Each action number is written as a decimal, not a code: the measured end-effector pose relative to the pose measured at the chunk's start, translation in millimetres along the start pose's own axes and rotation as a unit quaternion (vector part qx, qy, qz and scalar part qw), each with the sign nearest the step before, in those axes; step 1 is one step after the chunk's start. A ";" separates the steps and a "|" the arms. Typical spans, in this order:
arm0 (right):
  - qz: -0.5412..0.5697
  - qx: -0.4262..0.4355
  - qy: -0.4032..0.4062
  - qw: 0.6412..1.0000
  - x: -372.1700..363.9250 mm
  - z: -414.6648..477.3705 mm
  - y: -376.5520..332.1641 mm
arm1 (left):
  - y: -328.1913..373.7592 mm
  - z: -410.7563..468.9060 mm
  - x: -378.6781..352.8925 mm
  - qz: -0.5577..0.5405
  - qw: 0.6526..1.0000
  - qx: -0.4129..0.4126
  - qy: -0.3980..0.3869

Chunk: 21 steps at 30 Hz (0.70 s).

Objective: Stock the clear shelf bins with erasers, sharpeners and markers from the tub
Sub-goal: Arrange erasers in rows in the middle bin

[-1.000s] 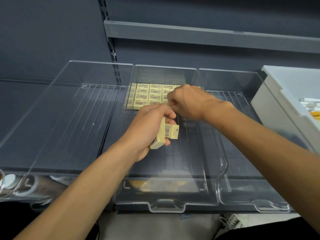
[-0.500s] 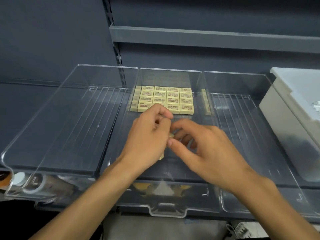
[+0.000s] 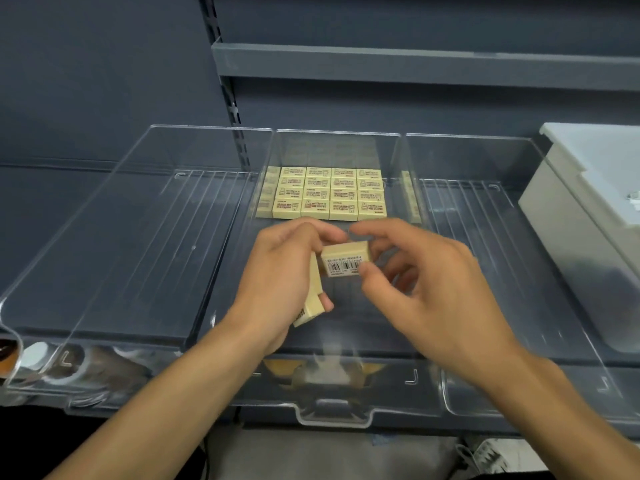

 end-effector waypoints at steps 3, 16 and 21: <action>0.058 -0.016 0.000 0.998 -0.1 0.6 1.7 | 3.2 -1.3 3.2 0.018 1.000 -0.014 -0.010; 0.151 -0.046 -0.064 0.985 -6.9 5.7 -7.6 | 58.3 -11.1 22.4 0.144 0.970 -0.194 -0.026; 0.215 -0.063 -0.042 0.974 -5.6 14.5 -12.6 | 56.2 0.3 36.6 0.182 0.960 -0.211 0.039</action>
Point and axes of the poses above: each hand's wrist, its own z-axis towards the middle knuckle, its own x-axis out of the back of the hand, y = z × x, the point moved 9 cm from there along z, towards the middle knuckle, and after that the axes turned 4 degrees about y, right-handed, at the moved point
